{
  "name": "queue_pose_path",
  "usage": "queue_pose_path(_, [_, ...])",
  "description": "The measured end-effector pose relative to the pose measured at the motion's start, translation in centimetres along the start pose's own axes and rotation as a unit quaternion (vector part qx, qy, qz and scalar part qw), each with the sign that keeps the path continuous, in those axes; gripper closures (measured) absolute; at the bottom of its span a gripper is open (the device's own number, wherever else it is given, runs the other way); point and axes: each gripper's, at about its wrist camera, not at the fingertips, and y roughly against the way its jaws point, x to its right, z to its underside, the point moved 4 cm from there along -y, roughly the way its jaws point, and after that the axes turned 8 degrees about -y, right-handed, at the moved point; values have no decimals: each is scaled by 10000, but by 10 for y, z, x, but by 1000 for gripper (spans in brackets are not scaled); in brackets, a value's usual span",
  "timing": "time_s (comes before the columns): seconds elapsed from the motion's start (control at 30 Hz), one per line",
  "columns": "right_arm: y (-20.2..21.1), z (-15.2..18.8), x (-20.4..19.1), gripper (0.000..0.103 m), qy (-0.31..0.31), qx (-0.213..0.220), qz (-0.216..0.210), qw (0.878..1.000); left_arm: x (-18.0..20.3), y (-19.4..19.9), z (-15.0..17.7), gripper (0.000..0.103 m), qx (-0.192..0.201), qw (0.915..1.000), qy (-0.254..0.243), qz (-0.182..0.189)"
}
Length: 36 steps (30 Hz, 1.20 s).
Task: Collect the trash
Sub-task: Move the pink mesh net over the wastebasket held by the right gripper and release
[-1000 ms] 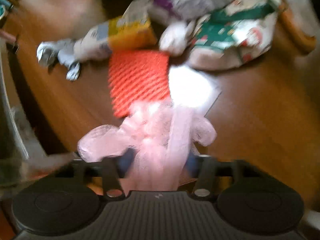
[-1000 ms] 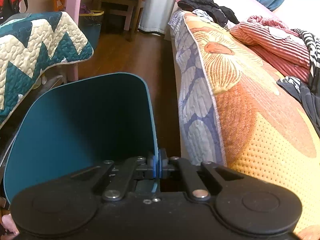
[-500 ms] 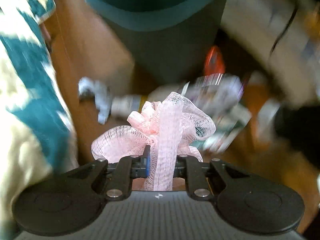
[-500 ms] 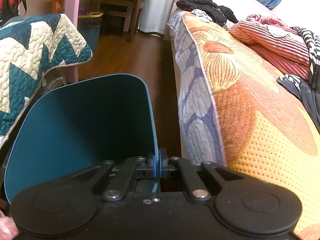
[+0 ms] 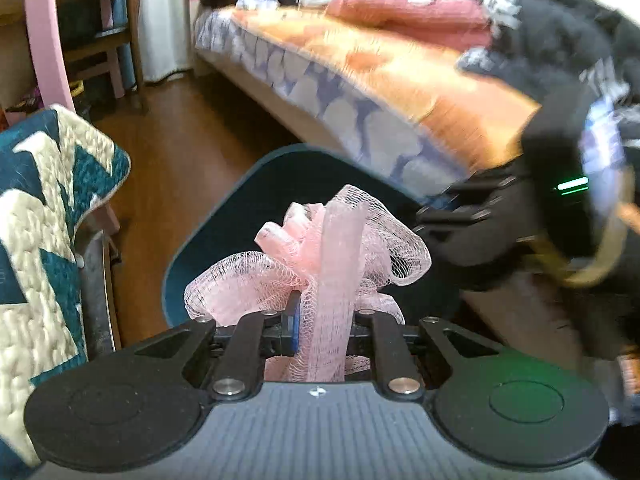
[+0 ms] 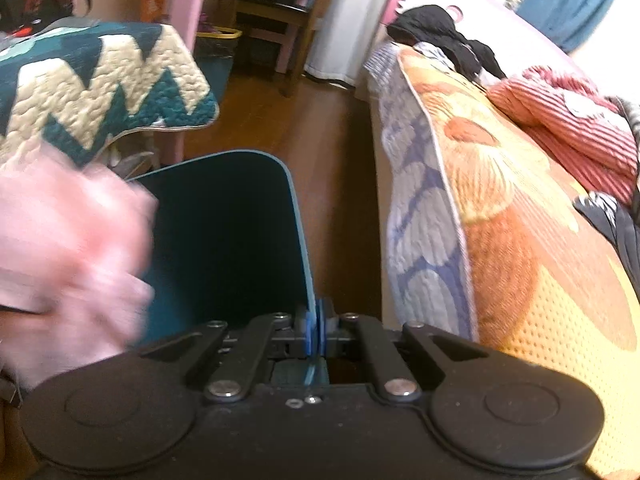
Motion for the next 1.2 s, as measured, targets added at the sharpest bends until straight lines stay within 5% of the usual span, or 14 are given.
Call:
queue_pose_path(0.33, [11,-2,-31,98,501,142,19,9986,-9,-69,32,86,-879,9956,331,-43])
queue_pose_path(0.47, [11,-3,-34,98,549,160,-12,9984,-9,-72,36,76,-881,9953,390,-80])
queue_pose_path(0.9, [-3,-2,-3,99,150,117,47,9998,-4,-51,40,76,-539,9964,642,132])
queue_pose_path(1.0, [-5,0,5,99,51,99,66,9999,-2,-39,39,57,-300,9973,652,185])
queue_pose_path(1.03, [-6,1,7,99,14,93,48,9999,-2,-35,39,30,-211,9976,633,166])
queue_pose_path(1.07, [-7,2,9,99,-9,84,41,10000,-1,-31,39,19,-100,9980,606,125])
queue_pose_path(1.2, [-7,2,11,99,-4,112,1,9999,3,-16,39,19,124,9989,459,45])
